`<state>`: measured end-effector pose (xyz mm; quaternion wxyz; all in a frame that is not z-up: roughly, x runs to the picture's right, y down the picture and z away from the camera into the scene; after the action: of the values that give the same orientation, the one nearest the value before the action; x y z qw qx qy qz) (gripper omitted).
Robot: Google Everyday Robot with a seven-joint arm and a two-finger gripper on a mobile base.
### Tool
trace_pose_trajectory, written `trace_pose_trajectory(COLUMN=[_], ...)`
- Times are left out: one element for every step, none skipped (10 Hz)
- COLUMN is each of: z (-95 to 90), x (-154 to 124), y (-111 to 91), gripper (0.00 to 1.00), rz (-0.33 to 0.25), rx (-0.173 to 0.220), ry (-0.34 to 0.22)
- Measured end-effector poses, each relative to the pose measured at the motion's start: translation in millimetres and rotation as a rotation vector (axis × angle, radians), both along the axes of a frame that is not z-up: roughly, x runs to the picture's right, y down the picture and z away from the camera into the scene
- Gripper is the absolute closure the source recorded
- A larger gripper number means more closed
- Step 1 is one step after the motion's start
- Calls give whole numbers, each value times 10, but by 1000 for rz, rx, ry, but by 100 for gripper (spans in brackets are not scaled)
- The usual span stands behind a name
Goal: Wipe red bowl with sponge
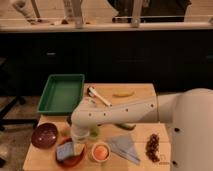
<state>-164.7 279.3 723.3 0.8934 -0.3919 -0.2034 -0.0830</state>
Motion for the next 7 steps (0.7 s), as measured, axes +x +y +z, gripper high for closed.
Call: trace_pose_trajectory(z=[-60, -106, -152, -227, -265, -278, -279], x=[-136, -217, -242, -247, -206, -135, -19], y=[-3, 8, 10, 25, 23, 18, 15], gripper=[100, 100, 100, 100, 100, 100, 100], rz=[-14, -24, -30, -43, -47, -46, -41], rx=[4, 4, 5, 8, 10, 11, 9], ry=[-22, -36, -44, -56, -55, -49, -37])
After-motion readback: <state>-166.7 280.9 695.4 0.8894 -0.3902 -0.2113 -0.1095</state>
